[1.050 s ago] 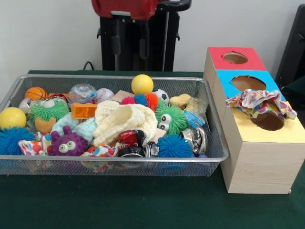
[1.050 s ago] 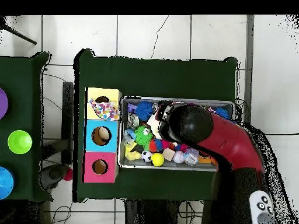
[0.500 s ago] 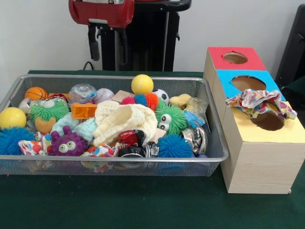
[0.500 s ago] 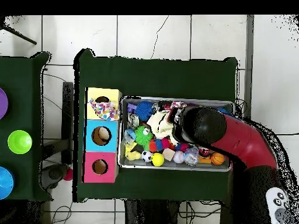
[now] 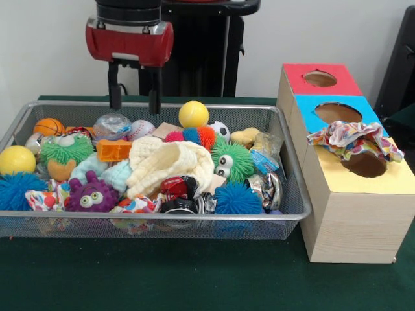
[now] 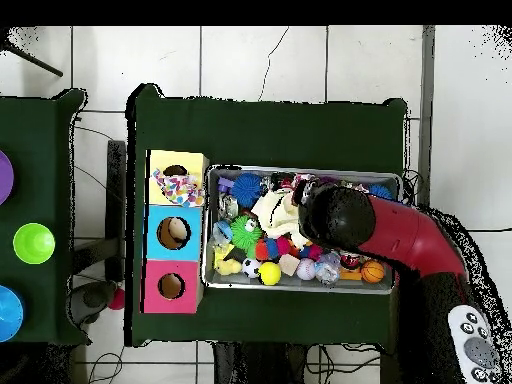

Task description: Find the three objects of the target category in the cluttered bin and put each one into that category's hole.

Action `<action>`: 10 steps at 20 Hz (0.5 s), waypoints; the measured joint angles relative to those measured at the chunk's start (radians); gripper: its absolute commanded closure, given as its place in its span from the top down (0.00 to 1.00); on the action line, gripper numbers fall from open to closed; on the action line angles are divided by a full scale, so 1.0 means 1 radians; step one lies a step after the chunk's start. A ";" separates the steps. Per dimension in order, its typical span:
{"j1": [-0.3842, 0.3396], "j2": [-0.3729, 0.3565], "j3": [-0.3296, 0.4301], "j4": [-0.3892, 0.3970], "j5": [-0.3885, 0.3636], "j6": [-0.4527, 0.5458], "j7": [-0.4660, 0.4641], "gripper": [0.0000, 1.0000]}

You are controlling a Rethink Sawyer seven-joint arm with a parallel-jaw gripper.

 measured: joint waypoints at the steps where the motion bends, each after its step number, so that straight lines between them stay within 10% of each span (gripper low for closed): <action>1: -0.002 0.002 0.003 0.000 -0.006 -0.011 0.000 1.00; 10: -0.022 0.027 0.034 0.001 -0.081 -0.116 0.000 1.00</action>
